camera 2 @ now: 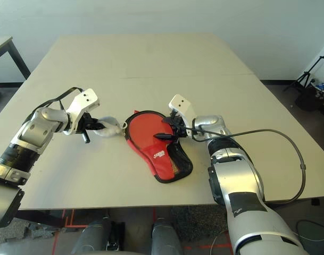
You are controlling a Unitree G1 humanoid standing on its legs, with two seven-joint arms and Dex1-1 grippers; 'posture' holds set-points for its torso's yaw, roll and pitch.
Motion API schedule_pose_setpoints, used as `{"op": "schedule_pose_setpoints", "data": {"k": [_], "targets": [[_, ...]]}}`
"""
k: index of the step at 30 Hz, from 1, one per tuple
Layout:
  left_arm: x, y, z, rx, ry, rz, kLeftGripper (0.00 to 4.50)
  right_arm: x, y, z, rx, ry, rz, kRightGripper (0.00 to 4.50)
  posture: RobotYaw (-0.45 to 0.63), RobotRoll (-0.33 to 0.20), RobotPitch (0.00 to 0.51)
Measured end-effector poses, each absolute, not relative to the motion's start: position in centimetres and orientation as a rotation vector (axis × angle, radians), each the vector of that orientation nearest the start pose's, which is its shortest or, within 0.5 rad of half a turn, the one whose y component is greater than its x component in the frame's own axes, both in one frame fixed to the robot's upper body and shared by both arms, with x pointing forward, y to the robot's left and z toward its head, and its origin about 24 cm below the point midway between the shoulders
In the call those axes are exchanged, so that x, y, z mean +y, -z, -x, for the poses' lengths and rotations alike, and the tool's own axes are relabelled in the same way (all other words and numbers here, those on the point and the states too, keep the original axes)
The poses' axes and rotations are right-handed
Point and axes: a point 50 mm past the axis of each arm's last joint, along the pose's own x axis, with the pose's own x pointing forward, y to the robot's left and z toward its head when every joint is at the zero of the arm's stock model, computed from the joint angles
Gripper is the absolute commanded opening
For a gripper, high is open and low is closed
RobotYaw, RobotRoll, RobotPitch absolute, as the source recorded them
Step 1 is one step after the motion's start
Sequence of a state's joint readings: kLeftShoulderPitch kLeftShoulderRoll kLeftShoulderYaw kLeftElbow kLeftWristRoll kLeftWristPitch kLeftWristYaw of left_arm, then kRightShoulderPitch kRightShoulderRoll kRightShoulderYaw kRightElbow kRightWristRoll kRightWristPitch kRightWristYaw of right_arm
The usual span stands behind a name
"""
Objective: Store the ping-pong paddle in its case and zip it.
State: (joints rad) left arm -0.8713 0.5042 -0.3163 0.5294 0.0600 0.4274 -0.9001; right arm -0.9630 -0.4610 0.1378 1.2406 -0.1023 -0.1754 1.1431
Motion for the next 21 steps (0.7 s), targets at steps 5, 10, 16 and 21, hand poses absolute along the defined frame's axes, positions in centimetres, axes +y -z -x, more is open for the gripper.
{"op": "schedule_pose_setpoints", "data": {"k": [5,10,16,21], "targets": [[15.8,-15.3,-38.9,0.380,0.771,-0.666,0.10,-20.1,-9.4,-36.8,0.426,-1.037,0.462,4.50,-0.01,0.000,0.058],[15.4,-15.1,-40.0,0.363,0.731,-0.691,0.10,-20.1,-9.4,-36.7,0.417,-1.042,0.466,4.50,-0.03,0.000,0.058],[14.0,-15.6,-41.1,0.329,0.702,-0.710,0.10,-20.2,-9.4,-36.6,0.409,-1.045,0.470,4.50,-0.06,0.000,0.060],[12.4,-16.3,-41.7,0.278,0.651,-0.727,0.10,-20.2,-9.4,-36.5,0.400,-1.050,0.471,4.50,-0.08,0.000,0.064]]}}
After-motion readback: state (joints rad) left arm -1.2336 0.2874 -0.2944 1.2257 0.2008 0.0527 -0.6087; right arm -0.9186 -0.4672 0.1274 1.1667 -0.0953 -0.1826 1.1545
